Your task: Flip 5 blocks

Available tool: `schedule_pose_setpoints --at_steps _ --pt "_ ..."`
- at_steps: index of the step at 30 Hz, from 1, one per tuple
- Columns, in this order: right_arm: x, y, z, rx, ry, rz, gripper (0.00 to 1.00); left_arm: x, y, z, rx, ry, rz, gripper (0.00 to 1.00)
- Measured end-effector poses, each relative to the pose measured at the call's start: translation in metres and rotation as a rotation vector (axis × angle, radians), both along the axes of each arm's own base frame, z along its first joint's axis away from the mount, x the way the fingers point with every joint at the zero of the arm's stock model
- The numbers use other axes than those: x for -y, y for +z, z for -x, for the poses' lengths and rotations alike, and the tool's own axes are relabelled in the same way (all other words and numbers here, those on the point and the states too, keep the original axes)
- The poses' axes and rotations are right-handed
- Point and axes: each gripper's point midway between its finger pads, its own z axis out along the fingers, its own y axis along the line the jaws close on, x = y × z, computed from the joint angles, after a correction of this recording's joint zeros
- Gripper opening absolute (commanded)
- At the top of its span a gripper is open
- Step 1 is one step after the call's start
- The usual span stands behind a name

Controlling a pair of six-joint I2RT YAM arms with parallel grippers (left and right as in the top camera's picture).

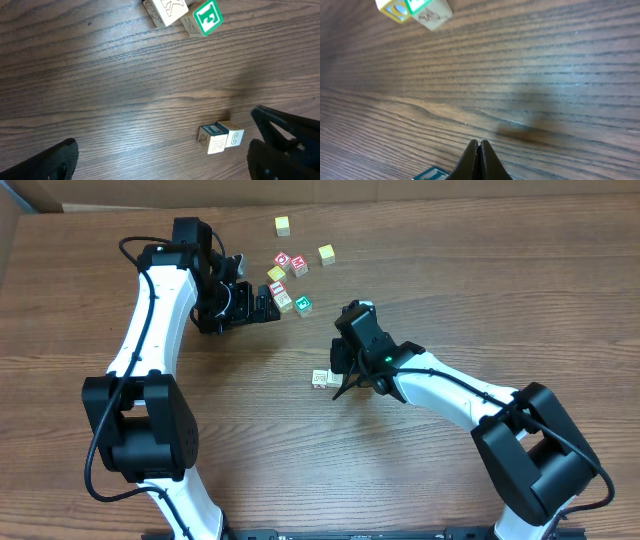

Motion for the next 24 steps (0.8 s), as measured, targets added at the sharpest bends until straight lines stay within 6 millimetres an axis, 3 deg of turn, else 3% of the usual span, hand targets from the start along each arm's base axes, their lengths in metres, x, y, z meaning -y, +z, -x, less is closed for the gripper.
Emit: schedule_pose_setpoints --at_steps 13,24 --pt "-0.009 -0.009 0.025 -0.115 0.079 -0.040 0.04 0.000 0.000 0.000 0.000 0.000 0.000 1.00" --pt "-0.012 -0.006 0.017 -0.081 0.073 -0.050 0.04 0.000 0.000 0.000 0.000 0.000 0.000 1.00"
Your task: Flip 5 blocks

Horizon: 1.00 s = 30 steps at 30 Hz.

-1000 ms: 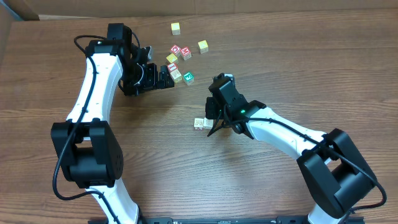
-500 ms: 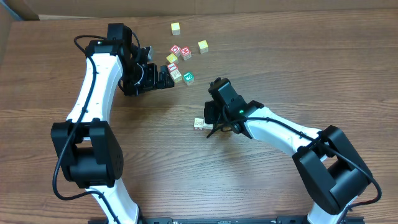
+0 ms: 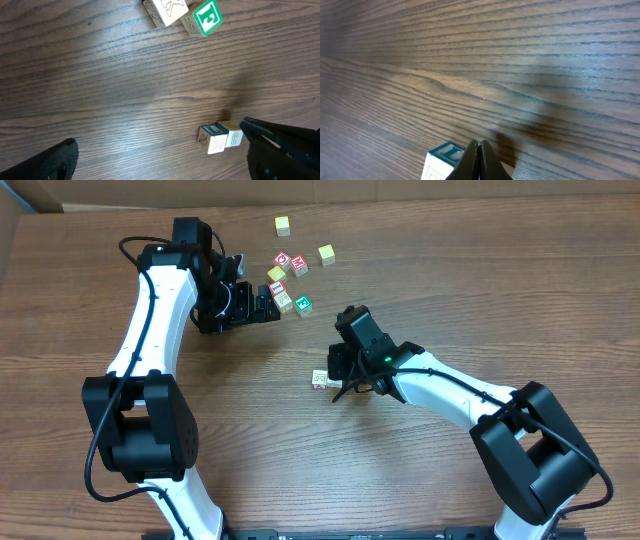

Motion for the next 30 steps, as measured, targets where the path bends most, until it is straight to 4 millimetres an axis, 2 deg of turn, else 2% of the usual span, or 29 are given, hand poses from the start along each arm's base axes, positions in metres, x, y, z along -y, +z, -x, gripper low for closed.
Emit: schedule_pose_setpoints --at_steps 8,30 --pt "0.002 -0.017 0.001 -0.024 -0.003 0.024 0.04 0.000 0.000 0.000 0.000 0.000 0.000 1.00" --pt "-0.002 -0.016 0.003 -0.032 0.012 0.003 0.04 0.000 0.000 0.000 0.000 0.000 0.000 1.00"
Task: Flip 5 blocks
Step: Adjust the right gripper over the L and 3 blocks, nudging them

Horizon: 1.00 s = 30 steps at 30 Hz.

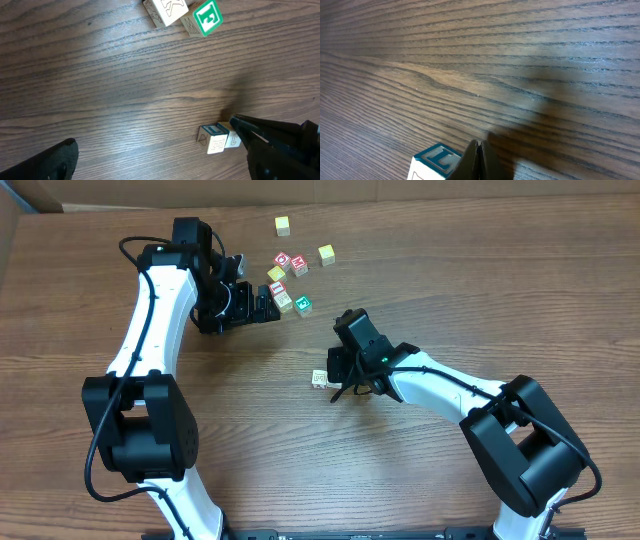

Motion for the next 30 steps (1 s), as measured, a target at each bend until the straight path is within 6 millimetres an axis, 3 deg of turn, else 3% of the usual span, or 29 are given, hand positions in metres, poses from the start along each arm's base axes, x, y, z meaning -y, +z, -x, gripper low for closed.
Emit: schedule_pose_setpoints --at_steps 21,30 --pt "-0.005 0.001 0.004 -0.006 0.043 -0.014 0.04 0.000 0.000 0.000 0.000 0.000 0.000 1.00" --pt "-0.006 0.021 -0.008 0.046 0.050 0.004 0.04 0.000 0.000 0.000 0.000 0.000 0.000 1.00"
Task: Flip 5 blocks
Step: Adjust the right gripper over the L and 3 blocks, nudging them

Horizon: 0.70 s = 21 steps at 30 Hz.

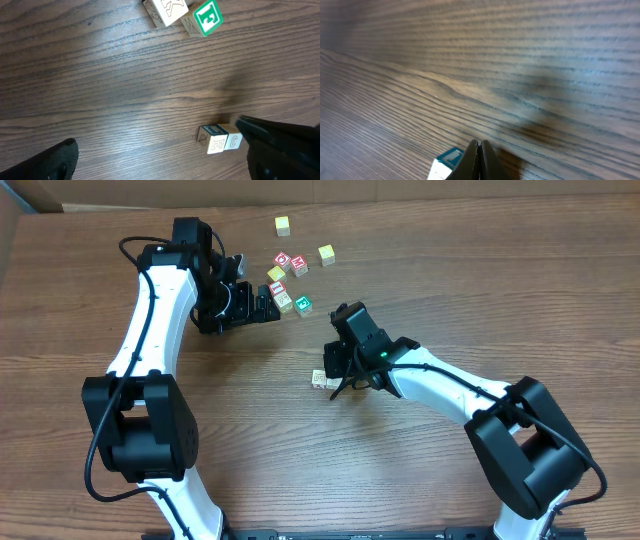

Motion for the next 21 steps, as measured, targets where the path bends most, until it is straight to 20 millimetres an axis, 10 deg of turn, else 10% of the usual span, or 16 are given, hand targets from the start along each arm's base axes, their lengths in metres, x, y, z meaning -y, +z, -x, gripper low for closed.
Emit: schedule_pose_setpoints --at_steps 12,21 --pt "0.058 -0.009 0.015 -0.207 -0.190 0.093 0.05 0.000 0.000 0.000 0.000 0.000 0.000 1.00" --pt "0.055 -0.019 0.035 -0.277 -0.221 0.099 0.05 0.000 0.000 0.000 0.000 0.000 0.000 1.00"
